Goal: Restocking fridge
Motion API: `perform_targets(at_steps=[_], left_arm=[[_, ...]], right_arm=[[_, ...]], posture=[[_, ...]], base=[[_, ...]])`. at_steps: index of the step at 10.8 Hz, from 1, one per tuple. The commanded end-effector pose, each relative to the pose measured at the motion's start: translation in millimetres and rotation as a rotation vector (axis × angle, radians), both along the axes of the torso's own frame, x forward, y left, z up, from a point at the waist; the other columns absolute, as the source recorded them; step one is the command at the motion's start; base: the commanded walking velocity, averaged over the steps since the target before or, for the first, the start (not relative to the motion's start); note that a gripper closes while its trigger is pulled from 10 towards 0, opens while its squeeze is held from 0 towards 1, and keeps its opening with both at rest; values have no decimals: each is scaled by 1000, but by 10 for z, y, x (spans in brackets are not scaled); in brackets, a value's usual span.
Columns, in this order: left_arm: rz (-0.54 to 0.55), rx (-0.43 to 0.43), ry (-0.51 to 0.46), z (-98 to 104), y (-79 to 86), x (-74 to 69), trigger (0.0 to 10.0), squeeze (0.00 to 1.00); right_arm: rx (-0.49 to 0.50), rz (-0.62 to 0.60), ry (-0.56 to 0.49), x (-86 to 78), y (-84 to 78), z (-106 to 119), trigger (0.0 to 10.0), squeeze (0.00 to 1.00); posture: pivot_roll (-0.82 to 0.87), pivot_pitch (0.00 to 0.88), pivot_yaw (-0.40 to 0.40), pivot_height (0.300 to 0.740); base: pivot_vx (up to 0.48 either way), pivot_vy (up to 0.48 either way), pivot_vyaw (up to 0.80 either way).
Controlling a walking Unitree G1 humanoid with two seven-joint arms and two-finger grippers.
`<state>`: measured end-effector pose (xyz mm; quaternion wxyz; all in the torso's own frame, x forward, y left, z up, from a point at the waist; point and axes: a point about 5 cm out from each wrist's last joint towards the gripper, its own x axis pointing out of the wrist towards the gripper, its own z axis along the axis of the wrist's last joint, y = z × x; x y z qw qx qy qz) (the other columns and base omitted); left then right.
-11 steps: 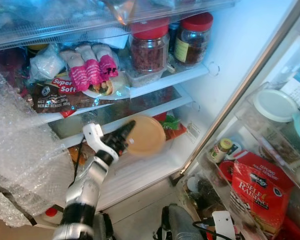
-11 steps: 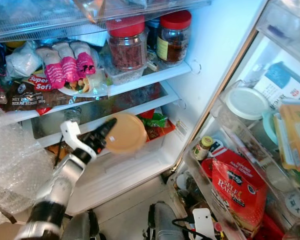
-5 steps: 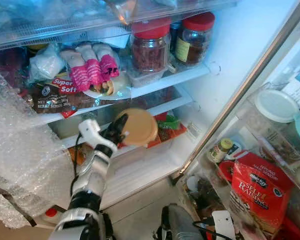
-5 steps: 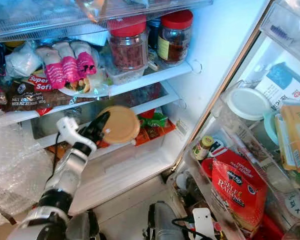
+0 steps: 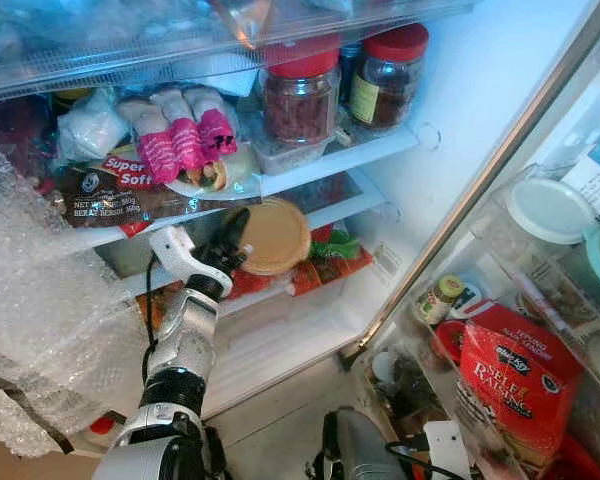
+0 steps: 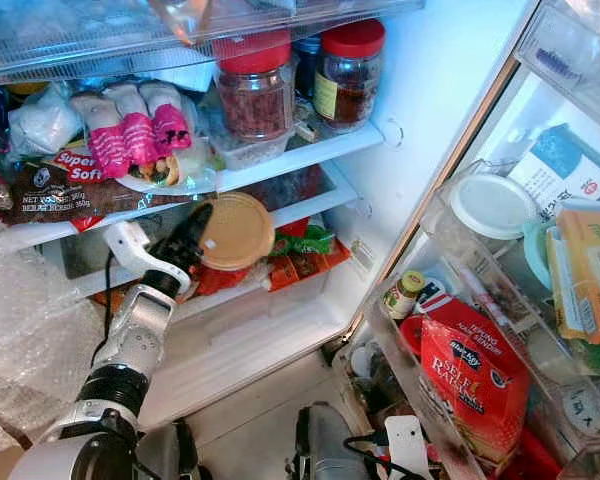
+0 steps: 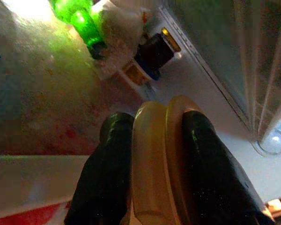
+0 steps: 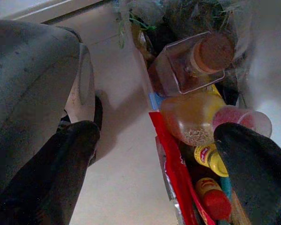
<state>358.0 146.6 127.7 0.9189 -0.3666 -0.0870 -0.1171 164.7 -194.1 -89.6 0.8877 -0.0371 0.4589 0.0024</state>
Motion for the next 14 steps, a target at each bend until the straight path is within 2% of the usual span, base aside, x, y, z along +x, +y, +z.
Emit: perform_targets(at_steps=[1, 4, 6, 12, 14], left_arm=[[26, -17, 3, 6, -11, 19, 10000, 0], [109, -28, 44, -34, 47, 48, 10000, 0], [129, -52, 62, -25, 46, 93, 10000, 0], [192, -48, 142, 28, 29, 220, 10000, 0], [238, -71, 155, 62, 74, 249, 10000, 0]], right_arm=[[43, 13, 65, -179, 131, -93, 10000, 0], [43, 18, 67, -181, 129, -93, 10000, 0], [41, 19, 66, -180, 127, -92, 10000, 0], [38, 16, 67, -190, 119, -95, 10000, 0], [37, 16, 66, -189, 119, -95, 10000, 0]], posture=[[-166, 183, -66, 639], [-163, 185, -69, 639], [-168, 188, -72, 639], [-186, 191, -74, 639], [-189, 191, -73, 639]], base=[[0, 0, 0], [0, 0, 0], [0, 0, 0], [0, 0, 0], [0, 0, 0]])
